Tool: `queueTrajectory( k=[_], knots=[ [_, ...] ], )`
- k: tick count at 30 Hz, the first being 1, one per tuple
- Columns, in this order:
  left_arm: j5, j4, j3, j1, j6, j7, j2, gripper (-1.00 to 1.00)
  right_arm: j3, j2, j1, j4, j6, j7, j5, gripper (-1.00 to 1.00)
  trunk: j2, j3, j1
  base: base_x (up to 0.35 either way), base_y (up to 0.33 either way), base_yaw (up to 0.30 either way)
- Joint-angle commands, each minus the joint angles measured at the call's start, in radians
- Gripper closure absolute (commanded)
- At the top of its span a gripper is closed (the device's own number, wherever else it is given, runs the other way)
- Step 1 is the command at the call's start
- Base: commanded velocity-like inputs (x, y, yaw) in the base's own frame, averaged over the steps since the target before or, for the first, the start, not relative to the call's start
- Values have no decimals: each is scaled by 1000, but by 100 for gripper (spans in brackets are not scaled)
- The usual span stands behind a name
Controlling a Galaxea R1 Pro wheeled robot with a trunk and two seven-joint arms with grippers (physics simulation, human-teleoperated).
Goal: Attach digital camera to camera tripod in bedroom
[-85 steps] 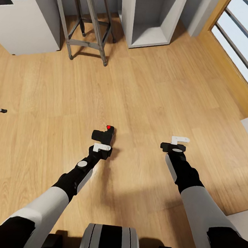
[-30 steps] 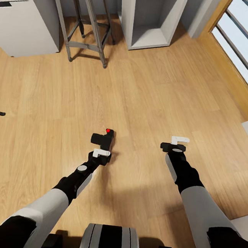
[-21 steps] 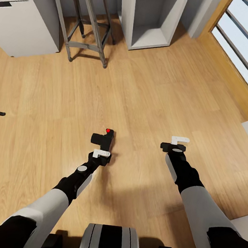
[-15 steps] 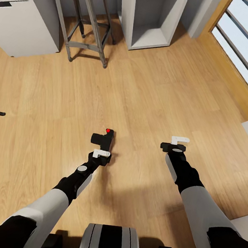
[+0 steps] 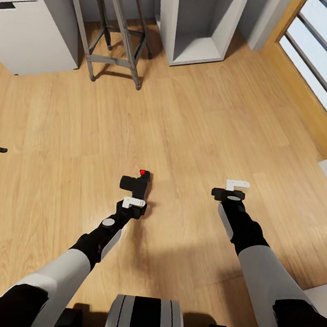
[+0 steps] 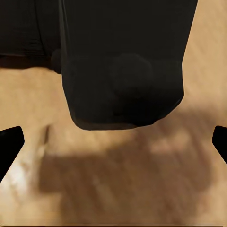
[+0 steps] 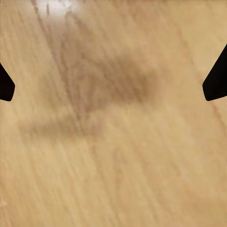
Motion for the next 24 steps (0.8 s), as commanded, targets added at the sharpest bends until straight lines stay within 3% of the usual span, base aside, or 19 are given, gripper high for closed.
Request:
queueTrajectory(
  k=[1, 24],
  knots=[
    [3, 1, -2, 0, -3, -1, 0, -100, 6, -2, 0, -1, 6, -9, -7, -100, 0, 0, 0, 0, 0, 0],
    [3, 26, -2, 0, -4, -1, 0, -100, 6, -2, 0, -1, 6, -9, -7, -100, 0, 0, 0, 26, 0, 0]
  ],
)
